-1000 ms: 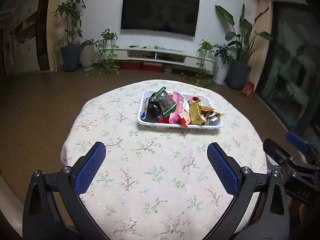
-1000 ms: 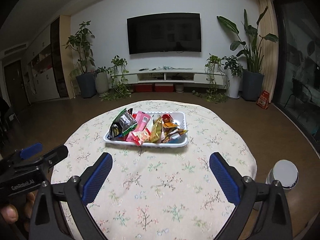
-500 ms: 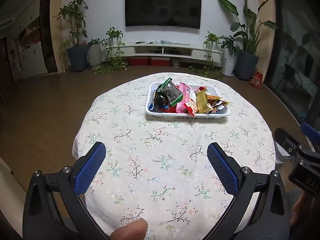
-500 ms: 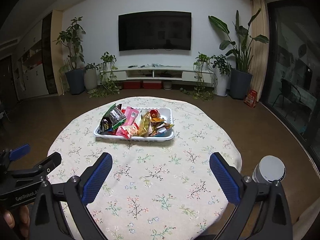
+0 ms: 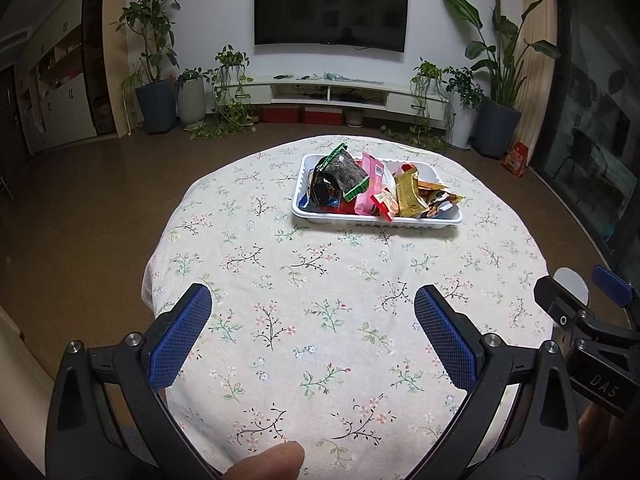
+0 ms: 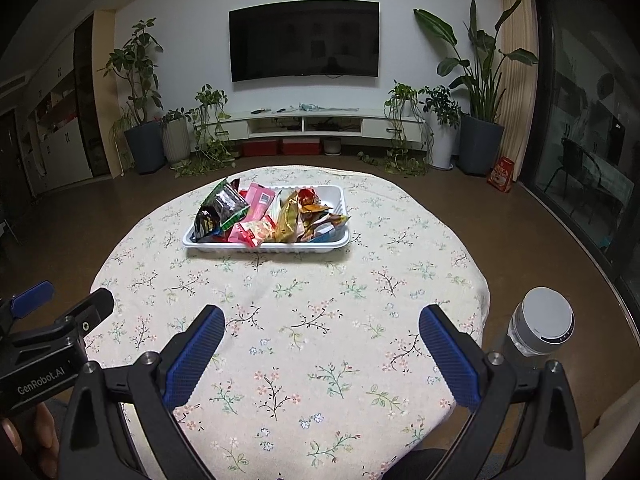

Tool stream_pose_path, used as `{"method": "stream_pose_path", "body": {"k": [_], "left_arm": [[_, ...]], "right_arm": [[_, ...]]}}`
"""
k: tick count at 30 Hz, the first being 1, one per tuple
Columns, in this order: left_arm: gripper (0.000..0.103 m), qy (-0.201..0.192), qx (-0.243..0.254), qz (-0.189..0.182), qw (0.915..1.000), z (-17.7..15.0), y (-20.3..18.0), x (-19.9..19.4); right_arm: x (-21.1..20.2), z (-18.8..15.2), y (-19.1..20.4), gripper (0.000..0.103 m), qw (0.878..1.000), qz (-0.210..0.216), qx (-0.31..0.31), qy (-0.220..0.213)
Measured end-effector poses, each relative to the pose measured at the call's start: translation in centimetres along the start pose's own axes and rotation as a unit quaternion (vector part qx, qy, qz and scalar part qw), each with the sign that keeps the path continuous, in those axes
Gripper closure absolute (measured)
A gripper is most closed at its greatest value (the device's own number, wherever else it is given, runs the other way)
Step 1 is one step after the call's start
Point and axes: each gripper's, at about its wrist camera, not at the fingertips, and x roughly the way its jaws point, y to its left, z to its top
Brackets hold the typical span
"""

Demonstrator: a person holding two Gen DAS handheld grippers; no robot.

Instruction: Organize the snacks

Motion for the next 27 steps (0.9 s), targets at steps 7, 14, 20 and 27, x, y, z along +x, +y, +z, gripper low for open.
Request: {"method": "stream_pose_path", "body": {"k": [7,14,20,27], "left_arm": [[0.000,0.004,0.002,0.002,1.0000,-0.32,-0.07,0.39],[0.000,0.004,0.006,0.002,1.0000,-0.58,-0.23,0.54],[0.000,0.005,0.007,0.004,1.0000,-0.74,-0.21,0.67],[0.000,0.005,0.009,0.008,0.9999,-0.78,-0.14,0.97]], "right_arm": [[0.07,-0.13,0.29,0.003,1.000,0.002,-0.002,0.006],[0.03,-0.04,0.50,0.003,1.000,0.001,-0.005,0.006],[0.06,-0.03,0.54,0.003,1.000,0.001,-0.004,0.008],[0.23,-0.41,0.57,0.003,1.000,-0.002,-0.006,0.010]]}}
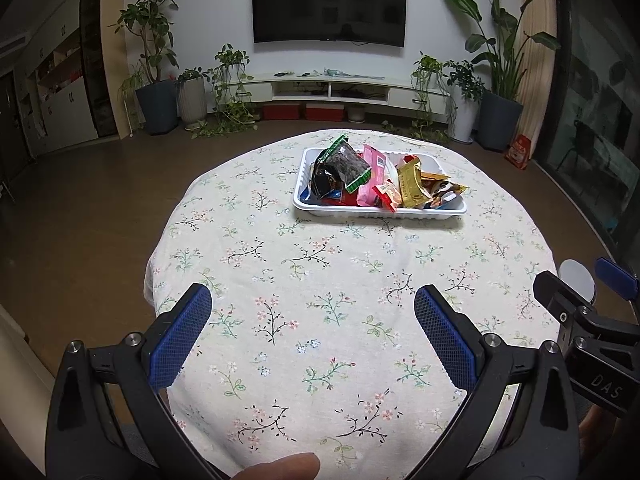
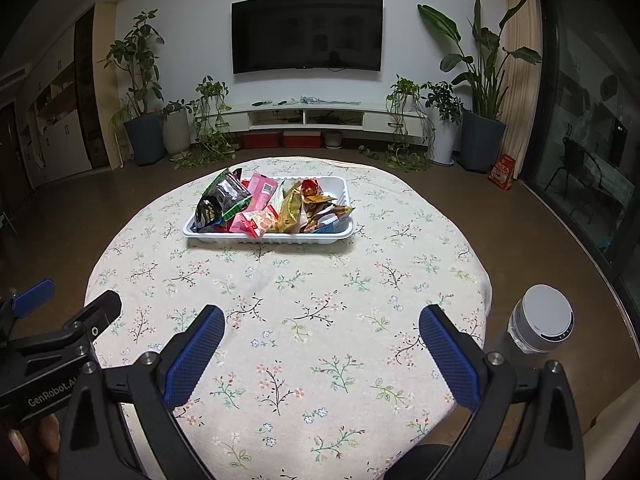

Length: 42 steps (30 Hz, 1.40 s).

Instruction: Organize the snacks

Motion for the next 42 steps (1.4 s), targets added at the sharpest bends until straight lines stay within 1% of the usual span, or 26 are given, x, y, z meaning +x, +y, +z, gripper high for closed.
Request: {"method": "stream_pose_path", "body": {"k": [30,40,42], "left_arm": [[0.000,0.003,0.000,0.002,1.0000,-0.3,0.0,0.2],[0.000,0.004,0.000,0.003,1.0000,-0.4,0.1,0.3],[0.000,0.004,0.000,0.002,1.0000,-0.4,0.1,0.3]], "right_arm": [[0.3,-0.1,0.0,0.003,1.000,0.000,-0.001,0.008],[0.4,-1.2,0.1,0.003,1.000,0.000,-0.002,0.010],[0.5,-1.0,0.1,0.003,1.000,0.000,-0.002,0.011]]}}
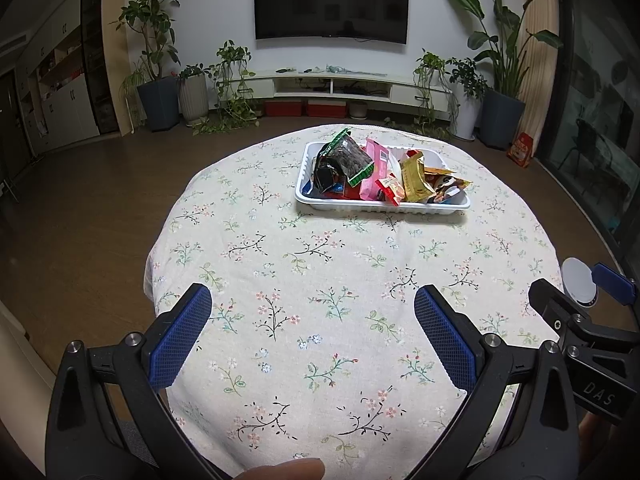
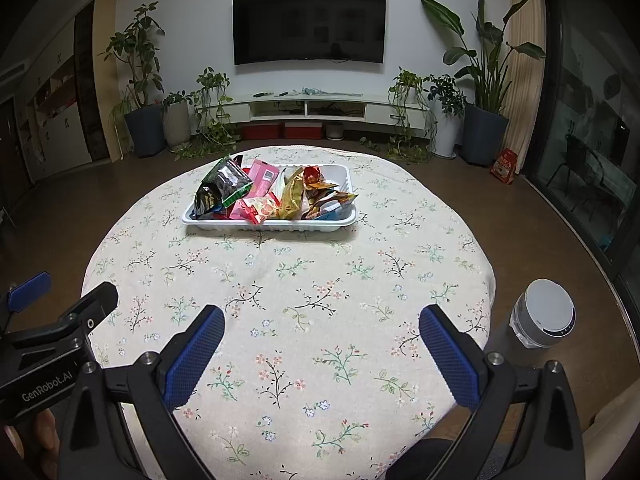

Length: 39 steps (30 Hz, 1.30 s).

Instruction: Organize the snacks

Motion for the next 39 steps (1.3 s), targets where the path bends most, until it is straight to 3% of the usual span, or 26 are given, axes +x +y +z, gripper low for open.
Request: {"method": "stream_pose_path", "body": {"k": [39], "left_arm": [[0.000,0.006,-0.003,0.001,1.0000,-0.54,0.00,0.45]], "right_arm": [[-0.10,0.04,-0.05,0.003,1.000,0.000,-0.001,0.004]]}}
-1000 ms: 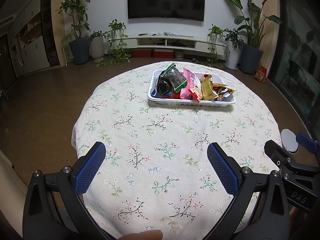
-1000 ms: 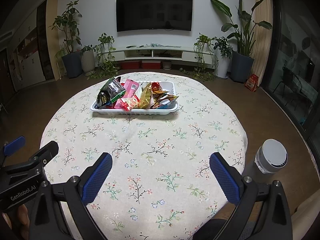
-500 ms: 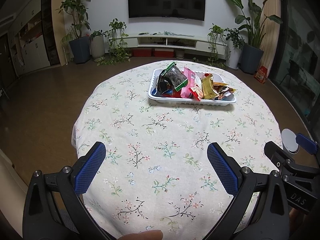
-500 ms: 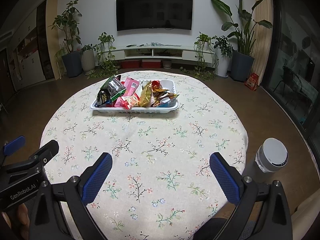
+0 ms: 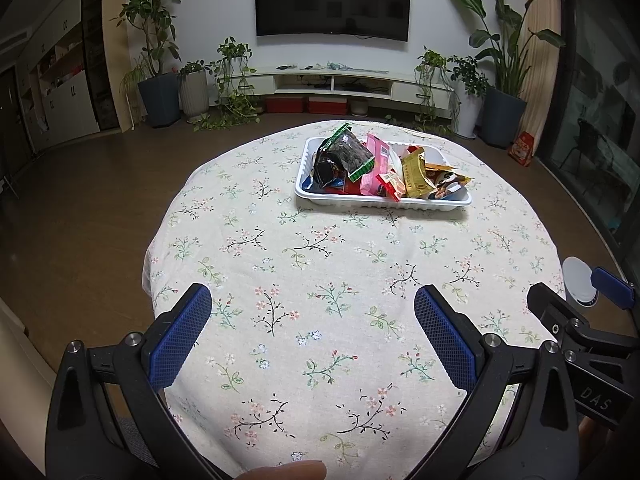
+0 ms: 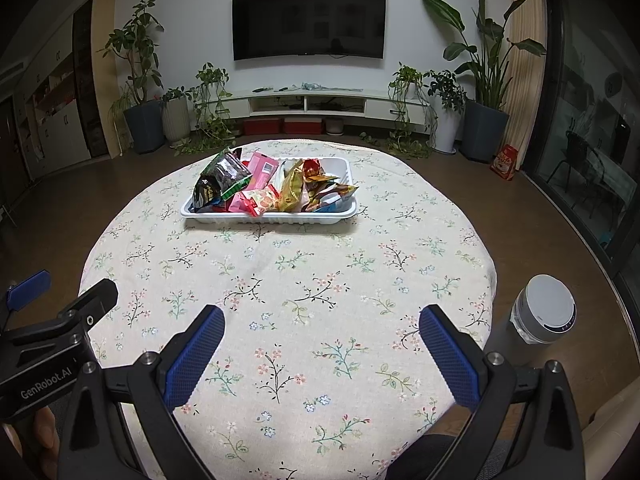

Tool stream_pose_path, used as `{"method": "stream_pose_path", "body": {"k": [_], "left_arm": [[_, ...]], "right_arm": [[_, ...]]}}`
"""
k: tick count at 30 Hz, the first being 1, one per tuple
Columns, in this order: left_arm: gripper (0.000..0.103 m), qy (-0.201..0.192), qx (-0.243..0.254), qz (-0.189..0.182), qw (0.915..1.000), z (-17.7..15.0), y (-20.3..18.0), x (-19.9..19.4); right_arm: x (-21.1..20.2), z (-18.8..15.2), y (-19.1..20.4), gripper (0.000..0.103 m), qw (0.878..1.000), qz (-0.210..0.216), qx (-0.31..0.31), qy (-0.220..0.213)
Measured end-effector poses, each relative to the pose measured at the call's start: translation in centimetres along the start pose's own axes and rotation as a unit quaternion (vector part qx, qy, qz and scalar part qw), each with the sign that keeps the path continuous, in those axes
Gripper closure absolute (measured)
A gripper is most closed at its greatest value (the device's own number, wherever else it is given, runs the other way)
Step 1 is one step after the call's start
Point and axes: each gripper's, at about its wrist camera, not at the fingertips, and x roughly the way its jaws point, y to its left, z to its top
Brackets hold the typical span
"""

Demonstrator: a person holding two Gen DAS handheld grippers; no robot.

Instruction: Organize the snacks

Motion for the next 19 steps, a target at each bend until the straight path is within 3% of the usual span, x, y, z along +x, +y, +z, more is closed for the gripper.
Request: {"method": "stream_pose_path", "body": {"k": [19], "left_arm": [[0.000,-0.011,-0.007,-0.008,0.9999,0.00,0.02,-0.22]], "right_arm": [[-0.11,-0.39,-0.02,0.003,1.000,0.001,0.001,0.003]]}}
